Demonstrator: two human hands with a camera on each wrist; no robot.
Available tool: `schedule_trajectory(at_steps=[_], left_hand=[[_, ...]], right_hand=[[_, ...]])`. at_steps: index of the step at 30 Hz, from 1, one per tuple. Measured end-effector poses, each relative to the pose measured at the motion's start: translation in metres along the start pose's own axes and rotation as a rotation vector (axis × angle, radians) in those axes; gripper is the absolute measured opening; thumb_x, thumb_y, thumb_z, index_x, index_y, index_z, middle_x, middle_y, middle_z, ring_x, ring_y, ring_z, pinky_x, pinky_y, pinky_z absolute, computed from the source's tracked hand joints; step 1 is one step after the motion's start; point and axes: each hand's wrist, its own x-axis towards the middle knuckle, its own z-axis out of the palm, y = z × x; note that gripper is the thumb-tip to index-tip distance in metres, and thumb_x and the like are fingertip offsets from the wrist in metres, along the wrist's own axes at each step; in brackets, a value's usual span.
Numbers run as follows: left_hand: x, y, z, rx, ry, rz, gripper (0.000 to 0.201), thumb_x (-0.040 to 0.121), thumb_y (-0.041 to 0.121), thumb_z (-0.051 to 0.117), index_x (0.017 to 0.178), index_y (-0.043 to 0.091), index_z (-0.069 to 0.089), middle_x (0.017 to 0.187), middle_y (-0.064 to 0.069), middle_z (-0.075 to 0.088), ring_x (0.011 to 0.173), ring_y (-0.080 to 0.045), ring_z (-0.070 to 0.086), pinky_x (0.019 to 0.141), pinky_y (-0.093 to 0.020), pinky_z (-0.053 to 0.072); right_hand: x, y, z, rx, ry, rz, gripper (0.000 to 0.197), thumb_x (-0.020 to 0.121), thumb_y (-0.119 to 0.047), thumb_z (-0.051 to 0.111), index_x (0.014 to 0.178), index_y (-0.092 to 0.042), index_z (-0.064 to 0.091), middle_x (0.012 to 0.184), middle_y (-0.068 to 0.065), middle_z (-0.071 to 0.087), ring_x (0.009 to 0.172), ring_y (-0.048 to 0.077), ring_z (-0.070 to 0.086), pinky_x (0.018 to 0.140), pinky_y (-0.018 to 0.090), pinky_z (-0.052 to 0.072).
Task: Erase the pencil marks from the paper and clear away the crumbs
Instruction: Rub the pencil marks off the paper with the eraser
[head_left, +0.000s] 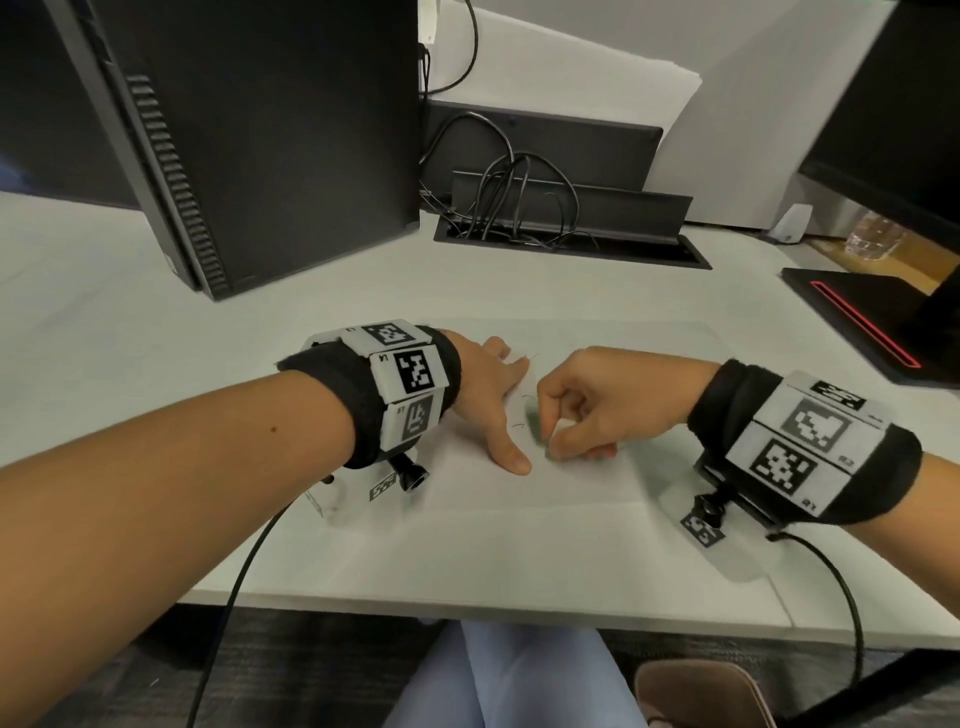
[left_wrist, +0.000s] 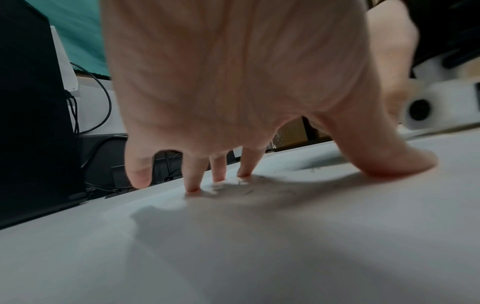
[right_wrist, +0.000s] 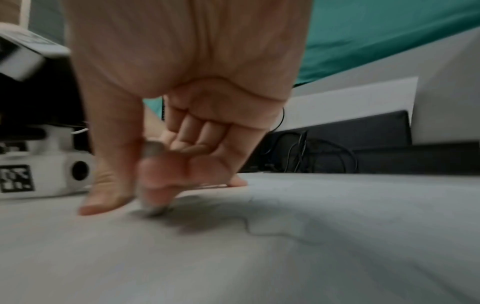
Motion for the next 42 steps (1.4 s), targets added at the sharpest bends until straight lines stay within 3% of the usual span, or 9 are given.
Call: schedule_trajectory(at_steps=[4, 8, 12, 16, 20, 24, 29, 32, 42], left_hand=[[0.000, 0.000, 0.000, 0.002, 0.006, -0.007, 0.117, 0.071, 0.069, 0.061, 0.148, 0.028, -0.016, 0.157, 0.002, -0.018, 0.146, -0.018, 0.002, 0.116, -0.040, 0.016], [0.005, -0.003, 0.001, -0.011, 0.011, 0.012, 0.118, 0.067, 0.070, 0.063, 0.148, 0.033, -0.015, 0.157, 0.002, -0.017, 0.146, -0.019, 0.003, 0.116, -0.042, 0.018], [0.005, -0.004, 0.002, 0.000, 0.012, 0.007, 0.120, 0.067, 0.072, 0.062, 0.148, 0.031, -0.015, 0.157, 0.003, -0.016, 0.146, -0.020, 0.006, 0.116, -0.042, 0.018], [0.007, -0.005, 0.002, -0.029, 0.005, 0.041, 0.113, 0.068, 0.069, 0.064, 0.149, 0.036, -0.008, 0.156, 0.000, -0.017, 0.146, -0.021, 0.001, 0.117, -0.043, 0.017], [0.006, -0.005, 0.002, -0.015, 0.022, 0.035, 0.116, 0.067, 0.070, 0.063, 0.149, 0.033, -0.010, 0.157, 0.001, -0.014, 0.146, -0.021, 0.006, 0.116, -0.043, 0.018], [0.005, -0.005, 0.001, -0.038, 0.021, 0.046, 0.113, 0.068, 0.068, 0.065, 0.149, 0.036, -0.008, 0.157, 0.001, -0.016, 0.146, -0.020, 0.002, 0.117, -0.041, 0.016], [0.005, -0.005, 0.002, -0.034, 0.030, 0.039, 0.115, 0.068, 0.068, 0.064, 0.149, 0.033, -0.010, 0.157, 0.001, -0.013, 0.146, -0.019, 0.004, 0.117, -0.042, 0.017], [0.006, -0.006, 0.002, -0.059, 0.021, 0.066, 0.110, 0.068, 0.066, 0.066, 0.148, 0.037, -0.004, 0.157, 0.002, -0.010, 0.145, -0.021, 0.005, 0.117, -0.044, 0.018], [0.004, -0.024, 0.001, -0.091, 0.059, 0.023, 0.112, 0.072, 0.062, 0.066, 0.151, 0.022, -0.003, 0.156, 0.011, -0.003, 0.143, -0.014, 0.016, 0.115, -0.039, 0.023]], right_hand=[[0.002, 0.008, -0.013, 0.023, 0.079, 0.060, 0.009, 0.080, -0.012, 0.070, 0.075, -0.015, 0.063, 0.066, 0.015, 0.066, 0.049, 0.012, 0.055, 0.054, 0.019, 0.047], [0.006, -0.001, -0.003, -0.001, -0.013, 0.003, 0.010, 0.080, -0.012, 0.069, 0.075, -0.016, 0.062, 0.067, 0.015, 0.066, 0.051, 0.014, 0.056, 0.053, 0.015, 0.047], [0.015, 0.001, -0.016, -0.041, 0.104, 0.047, 0.012, 0.079, -0.011, 0.070, 0.073, -0.018, 0.061, 0.068, 0.013, 0.067, 0.048, 0.012, 0.055, 0.053, 0.014, 0.045], [0.016, -0.007, -0.002, -0.032, -0.022, -0.029, 0.010, 0.080, -0.012, 0.069, 0.075, -0.016, 0.061, 0.063, 0.009, 0.065, 0.050, 0.014, 0.057, 0.054, 0.016, 0.048], [0.022, 0.000, -0.015, -0.059, 0.101, 0.022, 0.008, 0.079, -0.013, 0.070, 0.078, -0.017, 0.062, 0.075, 0.021, 0.070, 0.049, 0.012, 0.055, 0.053, 0.012, 0.045], [0.018, -0.005, -0.003, 0.007, -0.041, -0.029, 0.010, 0.080, -0.014, 0.071, 0.076, -0.016, 0.062, 0.069, 0.014, 0.068, 0.052, 0.013, 0.059, 0.054, 0.015, 0.049], [0.024, 0.004, -0.017, -0.048, 0.099, 0.023, 0.008, 0.079, -0.015, 0.071, 0.078, -0.017, 0.063, 0.074, 0.017, 0.070, 0.052, 0.012, 0.058, 0.057, 0.017, 0.049], [0.024, -0.002, -0.008, -0.064, 0.022, -0.020, 0.011, 0.080, -0.015, 0.070, 0.075, -0.020, 0.061, 0.070, 0.015, 0.069, 0.052, 0.012, 0.059, 0.055, 0.013, 0.047], [0.028, 0.002, -0.013, 0.008, 0.048, 0.023, 0.008, 0.081, -0.012, 0.069, 0.078, -0.015, 0.062, 0.063, 0.006, 0.065, 0.048, 0.010, 0.057, 0.052, 0.015, 0.048]])
